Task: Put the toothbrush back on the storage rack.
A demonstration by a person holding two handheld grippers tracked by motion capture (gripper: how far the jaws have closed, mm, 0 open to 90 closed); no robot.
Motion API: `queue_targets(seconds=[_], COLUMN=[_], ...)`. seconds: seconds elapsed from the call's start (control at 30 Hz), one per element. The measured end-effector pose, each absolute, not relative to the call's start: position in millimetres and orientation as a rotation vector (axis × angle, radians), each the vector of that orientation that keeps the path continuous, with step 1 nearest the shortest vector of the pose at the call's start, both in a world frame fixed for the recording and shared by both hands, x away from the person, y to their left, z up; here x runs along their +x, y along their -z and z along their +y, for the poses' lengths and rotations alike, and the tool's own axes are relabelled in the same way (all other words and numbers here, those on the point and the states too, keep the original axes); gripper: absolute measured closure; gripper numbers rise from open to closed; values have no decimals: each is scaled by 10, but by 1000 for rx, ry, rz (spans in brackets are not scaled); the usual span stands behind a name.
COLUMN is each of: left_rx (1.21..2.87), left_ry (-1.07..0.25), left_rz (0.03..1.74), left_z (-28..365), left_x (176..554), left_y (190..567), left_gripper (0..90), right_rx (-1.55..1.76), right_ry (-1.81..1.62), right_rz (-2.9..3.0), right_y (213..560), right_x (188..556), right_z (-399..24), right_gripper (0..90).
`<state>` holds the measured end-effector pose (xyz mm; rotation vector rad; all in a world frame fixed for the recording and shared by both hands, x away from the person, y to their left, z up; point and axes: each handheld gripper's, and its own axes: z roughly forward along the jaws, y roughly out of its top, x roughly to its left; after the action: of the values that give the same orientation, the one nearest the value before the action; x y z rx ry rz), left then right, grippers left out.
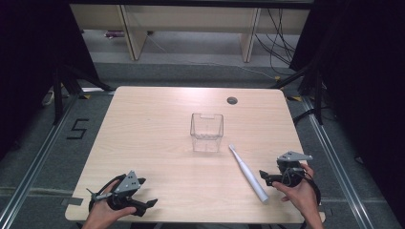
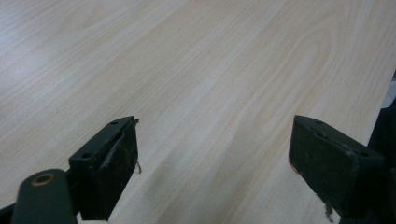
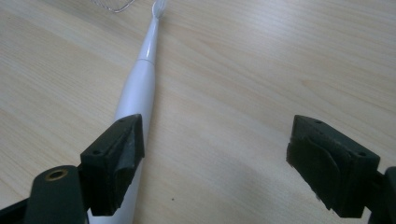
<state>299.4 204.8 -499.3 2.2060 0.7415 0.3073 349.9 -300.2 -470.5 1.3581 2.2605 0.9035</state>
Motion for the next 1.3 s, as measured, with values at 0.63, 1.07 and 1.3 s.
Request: queue_targets(seconds=[0.63,1.07,1.3], left_rx=[2209,2209,2210], left_ry=[-309,-306,-305], left_rz=[740,747,751], left_z=[2049,2055,2056], left_x=[2995,2994,2993], left_y=[5000,4998,5001], left_gripper=[153,153,153], right_rx=[1306,1282,1254], right_ry=[-855,-731,-663], right_rz=[2442,2546,2600], right_y=[4549,4596,4644], right_x=[3642,3716,3783], right_z=[-2633,-2463,-2411], right_gripper=[436,472,478])
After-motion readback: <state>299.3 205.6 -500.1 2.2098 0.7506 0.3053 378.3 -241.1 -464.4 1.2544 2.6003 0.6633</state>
